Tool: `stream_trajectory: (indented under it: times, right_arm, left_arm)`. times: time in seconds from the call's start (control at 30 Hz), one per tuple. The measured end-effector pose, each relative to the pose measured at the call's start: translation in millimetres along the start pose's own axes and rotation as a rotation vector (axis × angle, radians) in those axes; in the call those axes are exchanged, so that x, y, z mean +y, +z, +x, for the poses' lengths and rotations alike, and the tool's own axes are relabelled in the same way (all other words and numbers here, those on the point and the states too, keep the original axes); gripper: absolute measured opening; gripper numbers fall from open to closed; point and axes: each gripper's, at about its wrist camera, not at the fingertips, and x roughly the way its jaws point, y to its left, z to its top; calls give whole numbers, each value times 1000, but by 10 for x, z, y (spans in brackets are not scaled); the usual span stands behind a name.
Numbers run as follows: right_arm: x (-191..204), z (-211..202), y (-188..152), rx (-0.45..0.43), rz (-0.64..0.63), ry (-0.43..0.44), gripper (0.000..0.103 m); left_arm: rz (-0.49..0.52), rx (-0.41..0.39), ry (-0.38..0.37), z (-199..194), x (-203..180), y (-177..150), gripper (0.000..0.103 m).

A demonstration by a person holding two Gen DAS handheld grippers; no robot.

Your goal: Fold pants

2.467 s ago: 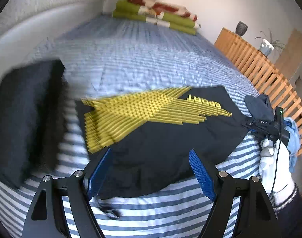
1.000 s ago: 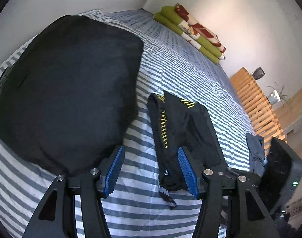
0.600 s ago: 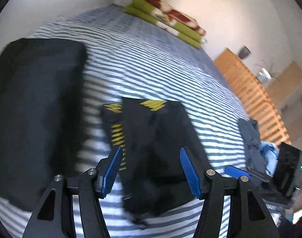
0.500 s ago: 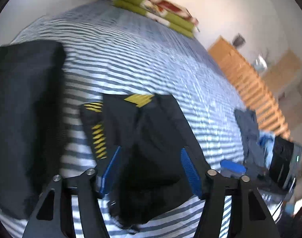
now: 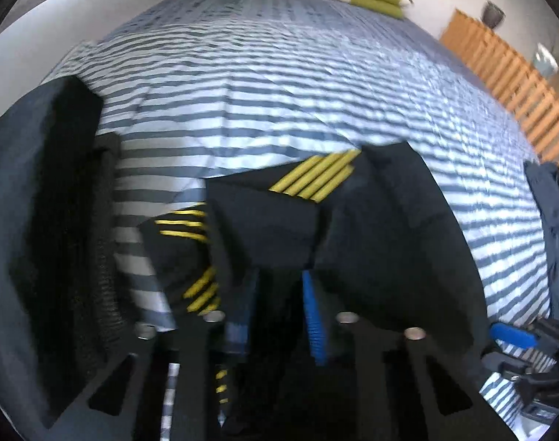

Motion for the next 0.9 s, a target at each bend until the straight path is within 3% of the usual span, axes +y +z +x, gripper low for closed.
stream_trajectory:
  times: [0.1, 0.23, 0.3, 0.33, 0.37, 0.4, 0.5, 0.57, 0.67, 0.73, 0.9]
  right_arm:
    - [-55, 41, -55, 18, 15, -5, 29]
    - [-115, 86, -83, 32, 32, -4, 29]
    - [-109, 91, -88, 37, 23, -18, 29]
    - [-104, 93, -89, 38, 22, -20, 29]
    - [-103, 94, -89, 38, 23, -20, 29]
    - [-102, 91, -89, 38, 23, -20, 29]
    - [-97, 62, -96, 32, 24, -16, 29]
    - [-102, 30, -101, 26, 30, -8, 29]
    - [-126, -29, -109, 11, 54, 14, 29]
    - [-152, -59, -106, 0, 70, 23, 29]
    - [-241, -143, -111, -28, 114, 38, 29]
  left_arm:
    - [-45, -49, 35, -170, 208, 8, 14]
    - [-89, -113, 160, -364, 438, 38, 15]
    - [-153, -164, 227, -496, 585, 46, 19]
    - [-186, -187, 237, -573, 632, 38, 30]
    - [-195, -199, 225, -611, 644, 37, 44]
    - [-195, -218, 213, -668, 641, 25, 48]
    - [-156, -259, 200, -827, 514, -48, 52]
    - [-102, -252, 93, -840, 371, -84, 57]
    - [49, -173, -67, -737, -40, -165, 66]
    - [145, -123, -116, -641, -338, -239, 67]
    - [322, -35, -121, -350, -921, -425, 70]
